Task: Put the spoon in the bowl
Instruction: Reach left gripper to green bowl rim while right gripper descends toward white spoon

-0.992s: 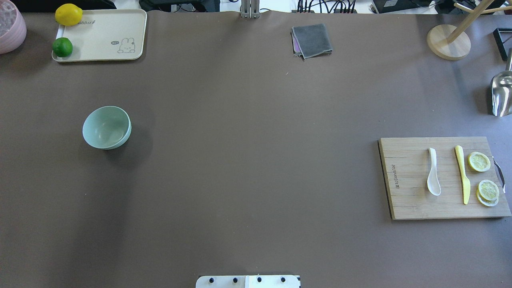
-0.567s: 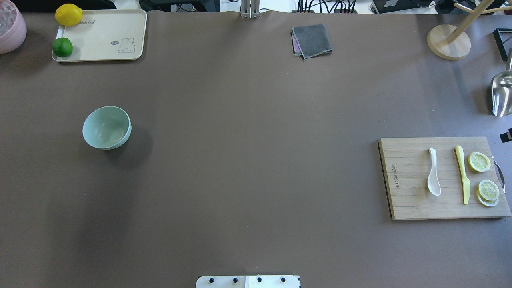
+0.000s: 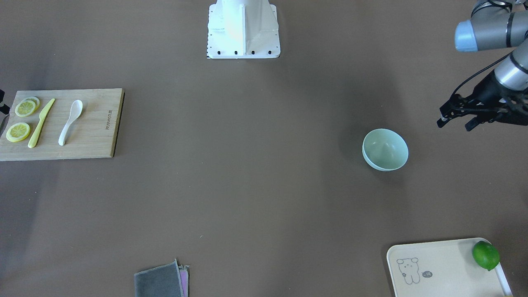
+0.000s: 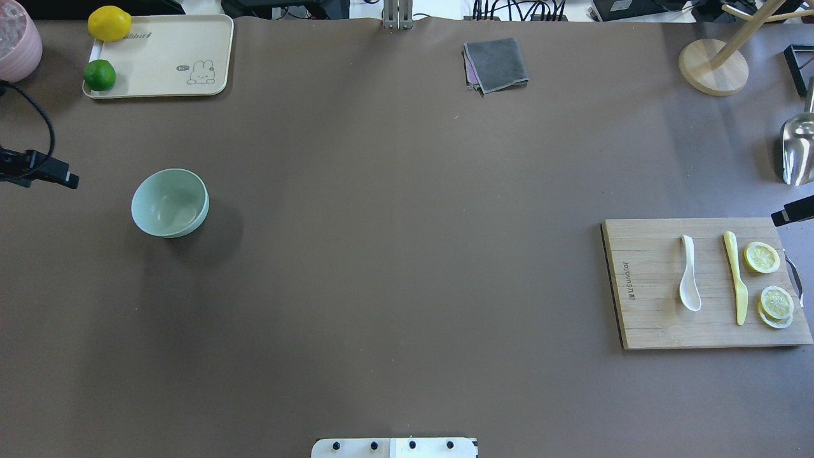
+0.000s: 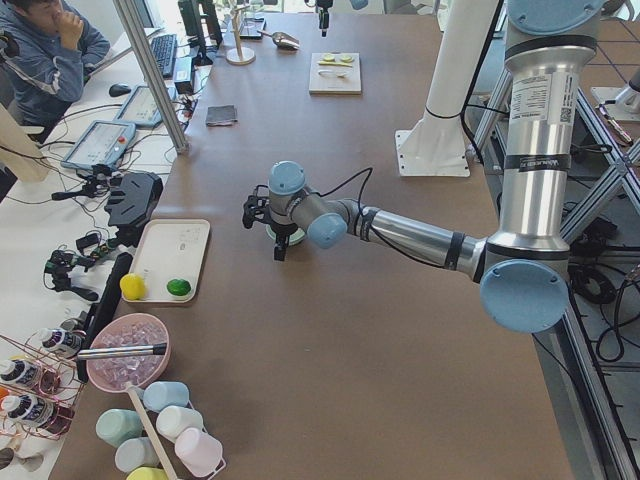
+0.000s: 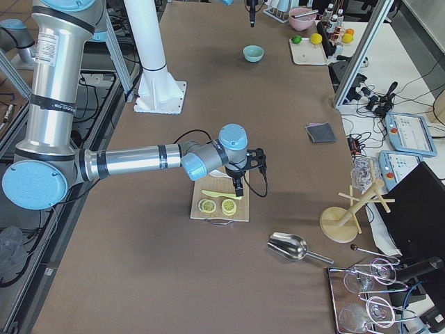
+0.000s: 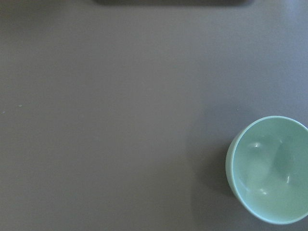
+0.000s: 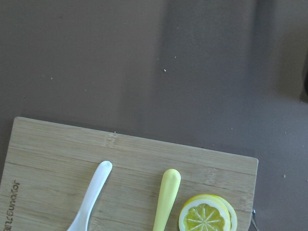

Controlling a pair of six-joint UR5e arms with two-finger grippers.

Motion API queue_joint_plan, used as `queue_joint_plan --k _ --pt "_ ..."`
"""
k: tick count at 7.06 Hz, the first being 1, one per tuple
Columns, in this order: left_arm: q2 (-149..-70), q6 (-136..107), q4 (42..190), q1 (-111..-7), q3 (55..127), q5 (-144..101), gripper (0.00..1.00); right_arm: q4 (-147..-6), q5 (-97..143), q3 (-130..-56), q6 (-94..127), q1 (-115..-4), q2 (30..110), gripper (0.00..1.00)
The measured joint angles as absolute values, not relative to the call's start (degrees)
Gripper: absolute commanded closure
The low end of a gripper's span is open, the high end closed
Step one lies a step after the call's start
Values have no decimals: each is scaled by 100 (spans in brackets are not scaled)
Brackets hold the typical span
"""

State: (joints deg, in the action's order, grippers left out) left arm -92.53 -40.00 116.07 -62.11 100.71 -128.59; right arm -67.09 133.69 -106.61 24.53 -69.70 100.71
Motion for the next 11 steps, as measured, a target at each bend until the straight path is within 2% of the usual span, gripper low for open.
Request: queue_joint_plan --k 3,4,6,7,8,9,11 --pt "-9854 -4100 11717 -5617 9435 -12474 16 -6708 13382 -10790 2936 -6595 10056 0" --pt "-9942 -4105 11847 -5548 9252 -12460 21 -6712 13385 -10797 2991 -6525 10055 0" --pt "-10138 -4116 12013 -5484 8943 -12462 50 -6717 13366 -10781 3033 -6379 9999 0" --pt "-10184 -4140 12032 -5447 8888 -12468 74 -6720 13357 -10758 3047 -6316 9942 0" --pt "-10203 -4177 12038 -5394 8861 -12470 90 -6723 13351 -10750 3109 -6229 9887 1" --pt "-10209 -4203 12040 -5368 8852 -12476 100 -6723 13347 -10745 3215 -6137 9843 1" --pt "-10215 -4260 12041 -5349 8884 -12493 100 -6727 13342 -10719 3329 -5973 9784 1"
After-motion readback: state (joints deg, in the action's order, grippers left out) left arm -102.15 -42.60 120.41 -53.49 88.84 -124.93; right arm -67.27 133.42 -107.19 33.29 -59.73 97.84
